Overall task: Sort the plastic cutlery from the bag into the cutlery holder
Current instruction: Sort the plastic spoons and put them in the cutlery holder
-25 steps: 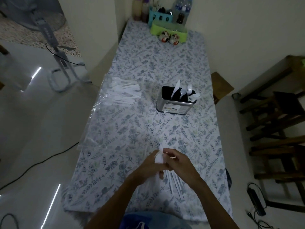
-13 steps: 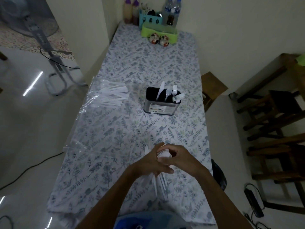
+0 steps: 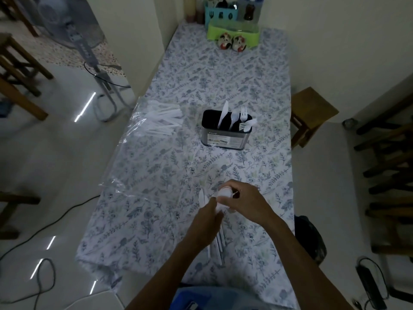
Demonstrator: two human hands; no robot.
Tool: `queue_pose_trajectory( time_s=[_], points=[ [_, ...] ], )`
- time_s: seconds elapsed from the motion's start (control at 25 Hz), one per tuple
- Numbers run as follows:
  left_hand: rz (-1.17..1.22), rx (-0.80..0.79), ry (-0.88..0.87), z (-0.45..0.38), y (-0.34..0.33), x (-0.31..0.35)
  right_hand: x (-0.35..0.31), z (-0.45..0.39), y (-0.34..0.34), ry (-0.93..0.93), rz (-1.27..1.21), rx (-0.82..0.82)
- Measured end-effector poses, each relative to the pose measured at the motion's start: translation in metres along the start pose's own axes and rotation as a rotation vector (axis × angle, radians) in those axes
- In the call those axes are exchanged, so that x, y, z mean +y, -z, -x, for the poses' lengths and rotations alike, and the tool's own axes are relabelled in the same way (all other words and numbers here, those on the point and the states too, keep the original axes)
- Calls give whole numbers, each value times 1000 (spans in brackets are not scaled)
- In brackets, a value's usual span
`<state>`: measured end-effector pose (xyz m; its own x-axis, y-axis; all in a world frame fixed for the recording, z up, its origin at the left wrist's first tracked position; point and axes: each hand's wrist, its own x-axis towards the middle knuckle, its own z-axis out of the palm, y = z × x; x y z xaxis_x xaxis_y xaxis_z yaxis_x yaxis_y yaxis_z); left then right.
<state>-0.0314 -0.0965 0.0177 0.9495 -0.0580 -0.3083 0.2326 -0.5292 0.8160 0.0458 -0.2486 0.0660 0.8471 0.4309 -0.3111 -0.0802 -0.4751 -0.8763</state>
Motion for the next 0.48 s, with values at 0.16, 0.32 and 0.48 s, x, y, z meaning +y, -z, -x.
queue_pose_trajectory(
  time_s=[0.16, 0.32, 0.48],
  points=[
    [74, -25, -4, -8, -11, -3, -2, 0, 1, -10, 45, -71],
    [176, -7, -41, -16, -25, -5, 2, -4, 3, -28, 68, -55],
    [163, 29, -103, -27, -18, -3, -10, -19, 15, -88, 125, -158]
  ],
)
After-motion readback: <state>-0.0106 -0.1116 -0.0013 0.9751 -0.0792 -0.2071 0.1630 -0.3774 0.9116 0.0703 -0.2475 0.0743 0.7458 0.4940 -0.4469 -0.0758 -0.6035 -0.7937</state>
